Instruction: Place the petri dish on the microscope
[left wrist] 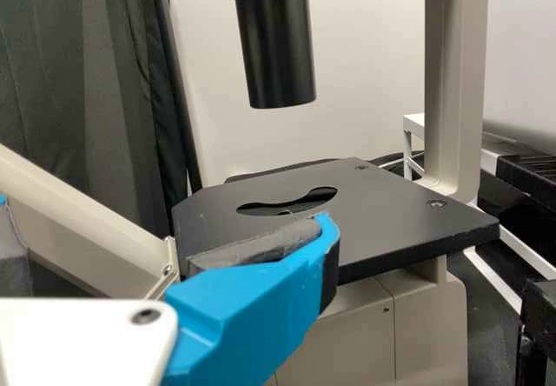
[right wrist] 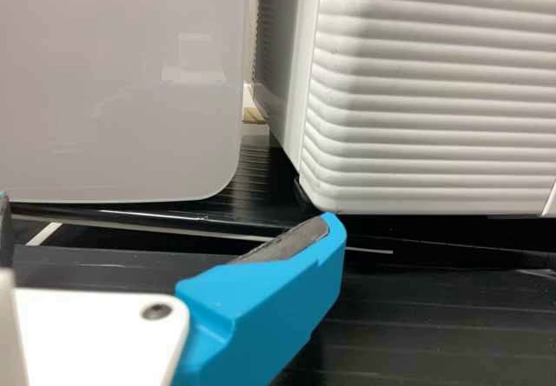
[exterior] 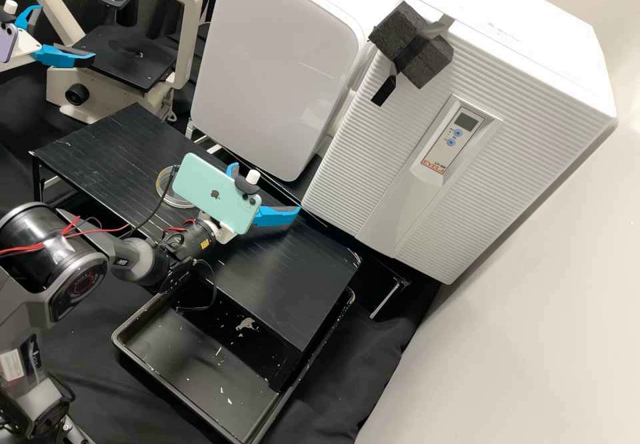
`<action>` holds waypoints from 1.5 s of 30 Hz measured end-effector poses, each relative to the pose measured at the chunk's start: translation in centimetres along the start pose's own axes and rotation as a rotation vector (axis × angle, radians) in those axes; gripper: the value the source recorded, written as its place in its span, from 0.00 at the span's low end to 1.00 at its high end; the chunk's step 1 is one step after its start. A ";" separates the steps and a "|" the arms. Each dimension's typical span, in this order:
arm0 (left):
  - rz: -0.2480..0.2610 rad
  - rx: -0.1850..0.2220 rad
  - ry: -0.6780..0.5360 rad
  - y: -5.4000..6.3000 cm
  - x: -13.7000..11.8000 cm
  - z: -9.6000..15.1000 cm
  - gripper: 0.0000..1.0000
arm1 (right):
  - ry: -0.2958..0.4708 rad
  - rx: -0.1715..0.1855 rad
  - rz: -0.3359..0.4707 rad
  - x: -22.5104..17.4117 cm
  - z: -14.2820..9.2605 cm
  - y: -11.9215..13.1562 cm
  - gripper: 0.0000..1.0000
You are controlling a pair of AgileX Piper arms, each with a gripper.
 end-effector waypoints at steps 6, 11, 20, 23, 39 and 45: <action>0.000 0.000 0.000 0.0 0.0 0.0 1.00 | 0.000 0.000 0.000 0.0 0.0 0.0 1.00; 0.000 0.000 -0.002 0.0 0.0 0.1 1.00 | 0.000 0.000 0.000 0.0 0.0 0.0 1.00; -0.006 0.011 -0.227 0.3 -1.7 4.3 1.00 | 0.000 0.000 0.000 0.0 0.0 0.0 1.00; -0.013 0.016 -0.382 0.4 -2.6 6.7 1.00 | 0.000 0.000 0.000 0.0 0.0 0.0 1.00; -0.069 0.015 -0.856 0.7 -3.6 15.3 1.00 | 0.000 0.000 0.000 0.0 0.0 0.0 1.00; -0.156 0.036 -0.908 -0.8 -3.1 17.7 1.00 | 0.000 0.000 0.000 0.0 0.0 0.0 1.00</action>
